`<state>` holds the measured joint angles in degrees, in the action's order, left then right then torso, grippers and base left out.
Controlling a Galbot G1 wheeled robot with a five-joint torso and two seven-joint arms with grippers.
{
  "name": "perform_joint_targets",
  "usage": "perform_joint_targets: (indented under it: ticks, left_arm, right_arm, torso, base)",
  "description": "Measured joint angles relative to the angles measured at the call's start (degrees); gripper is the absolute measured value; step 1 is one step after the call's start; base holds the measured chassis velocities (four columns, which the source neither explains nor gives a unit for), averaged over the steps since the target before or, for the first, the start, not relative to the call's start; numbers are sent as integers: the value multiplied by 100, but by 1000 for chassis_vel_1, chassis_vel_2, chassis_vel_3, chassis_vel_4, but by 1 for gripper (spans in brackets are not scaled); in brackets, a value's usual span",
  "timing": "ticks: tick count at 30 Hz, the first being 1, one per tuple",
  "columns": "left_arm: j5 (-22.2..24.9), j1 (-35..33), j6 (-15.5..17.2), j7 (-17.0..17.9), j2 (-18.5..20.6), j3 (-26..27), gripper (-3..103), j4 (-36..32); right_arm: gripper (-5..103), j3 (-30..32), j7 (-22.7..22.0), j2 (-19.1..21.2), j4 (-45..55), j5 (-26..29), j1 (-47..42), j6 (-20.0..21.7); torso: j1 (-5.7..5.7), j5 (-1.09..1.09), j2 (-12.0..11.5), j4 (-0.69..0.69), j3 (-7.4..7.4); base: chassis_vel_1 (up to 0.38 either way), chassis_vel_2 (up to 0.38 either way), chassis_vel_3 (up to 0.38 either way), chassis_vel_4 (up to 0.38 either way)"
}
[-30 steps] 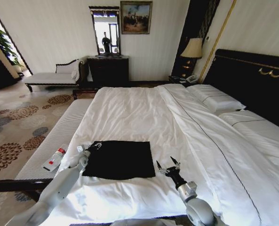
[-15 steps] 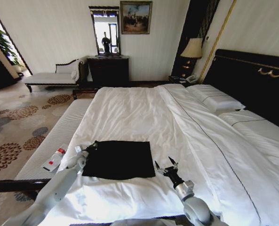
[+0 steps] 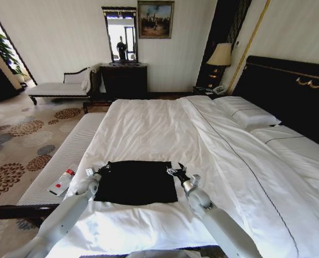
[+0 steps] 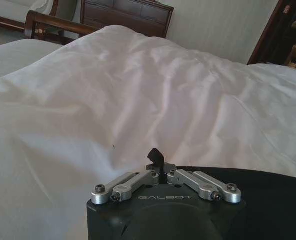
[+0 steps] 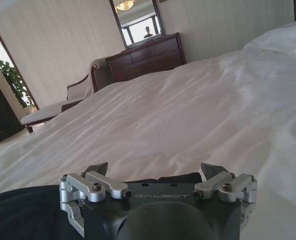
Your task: Fold the clothes on the bed.
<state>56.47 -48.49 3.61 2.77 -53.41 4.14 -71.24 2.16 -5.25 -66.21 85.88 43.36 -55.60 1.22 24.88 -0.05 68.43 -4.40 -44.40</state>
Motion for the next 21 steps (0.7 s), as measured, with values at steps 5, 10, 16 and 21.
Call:
perform_joint_targets:
  ticks: [5, 10, 16, 21]
  left_arm:
    - [16, 34, 21, 51, 17, -13, 1, -60]
    - [18, 46, 32, 61, 27, -55, 1, -91]
    - [18, 55, 50, 84, 18, -119, 1, -197]
    - [25, 74, 75, 114, 33, -159, 1, -283]
  right_arm:
    - [100, -47, 112, -226, -498, 171, 291, 52]
    - [96, -51, 212, -345, -830, 238, 427, 79]
    - [90, 8, 217, -481, -1164, 258, 514, 40]
    - [94, 21, 252, -464, -1326, 251, 548, 30]
  torso:
    - [0, 1, 0, -1, 1]
    - [0, 0, 0, -1, 0]
    - [0, 1, 0, -1, 1]
    - [0, 1, 0, -1, 1]
  base:
    - [0, 0, 0, 0]
    - [0, 0, 0, 0]
    - [0, 0, 0, 0]
    - [0, 0, 0, 0]
